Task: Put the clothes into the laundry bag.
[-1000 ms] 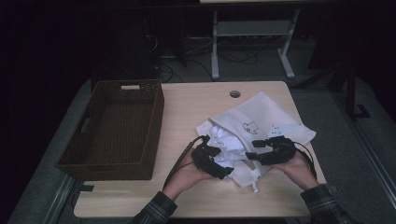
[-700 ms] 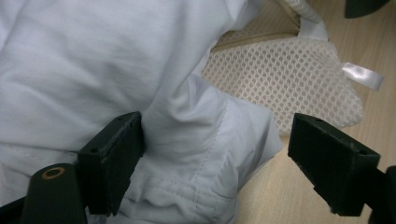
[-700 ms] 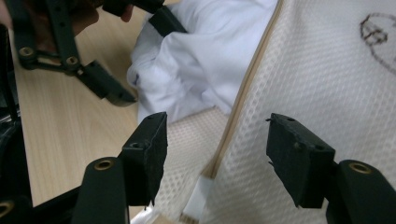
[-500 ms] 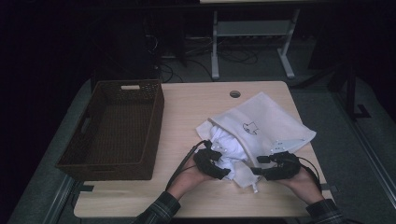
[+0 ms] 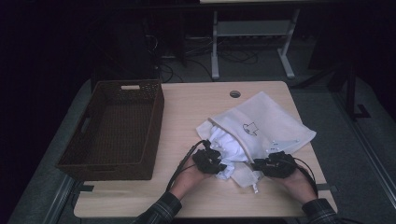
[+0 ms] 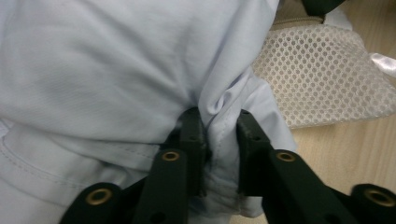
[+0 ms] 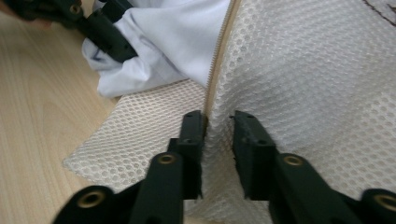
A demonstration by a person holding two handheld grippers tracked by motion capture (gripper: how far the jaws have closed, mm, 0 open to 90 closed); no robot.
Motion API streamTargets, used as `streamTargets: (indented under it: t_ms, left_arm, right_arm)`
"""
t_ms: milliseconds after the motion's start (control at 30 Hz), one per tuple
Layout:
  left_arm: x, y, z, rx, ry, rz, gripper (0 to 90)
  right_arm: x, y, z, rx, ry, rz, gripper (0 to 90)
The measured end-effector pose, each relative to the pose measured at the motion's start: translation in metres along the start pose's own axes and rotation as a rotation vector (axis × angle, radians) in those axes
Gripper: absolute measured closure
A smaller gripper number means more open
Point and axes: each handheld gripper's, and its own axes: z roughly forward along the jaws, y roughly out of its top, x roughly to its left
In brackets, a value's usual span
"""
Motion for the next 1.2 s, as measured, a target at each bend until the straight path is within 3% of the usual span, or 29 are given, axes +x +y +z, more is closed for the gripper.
streamTargets:
  t_ms: [133,300,500,667,1033,1200]
  left_arm:
    - [0.000,0.001,-0.001,-0.002,-0.007,-0.007,83.0]
    - [0.001,0.006,-0.008,-0.056,-0.045,-0.044,84.8]
    - [0.000,0.017,-0.018,-0.108,-0.048,-0.053,85.3]
    - [-0.002,0.024,-0.022,-0.144,-0.046,-0.084,85.2]
    - [-0.005,0.038,-0.014,-0.141,-0.049,-0.091,85.1]
    - [-0.001,0.040,-0.009,-0.143,-0.056,-0.113,85.2]
  right_arm:
    - [0.003,0.002,0.000,0.005,-0.006,-0.026,85.8]
    - [0.005,0.005,-0.008,-0.017,-0.004,-0.046,86.8]
    - [0.008,0.008,-0.012,-0.033,0.007,-0.059,86.9]
    - [0.010,0.012,-0.017,-0.059,0.022,-0.063,86.9]
    - [0.011,0.021,-0.022,-0.104,0.030,-0.085,87.0]
    - [0.011,0.023,-0.024,-0.110,0.038,-0.092,87.3]
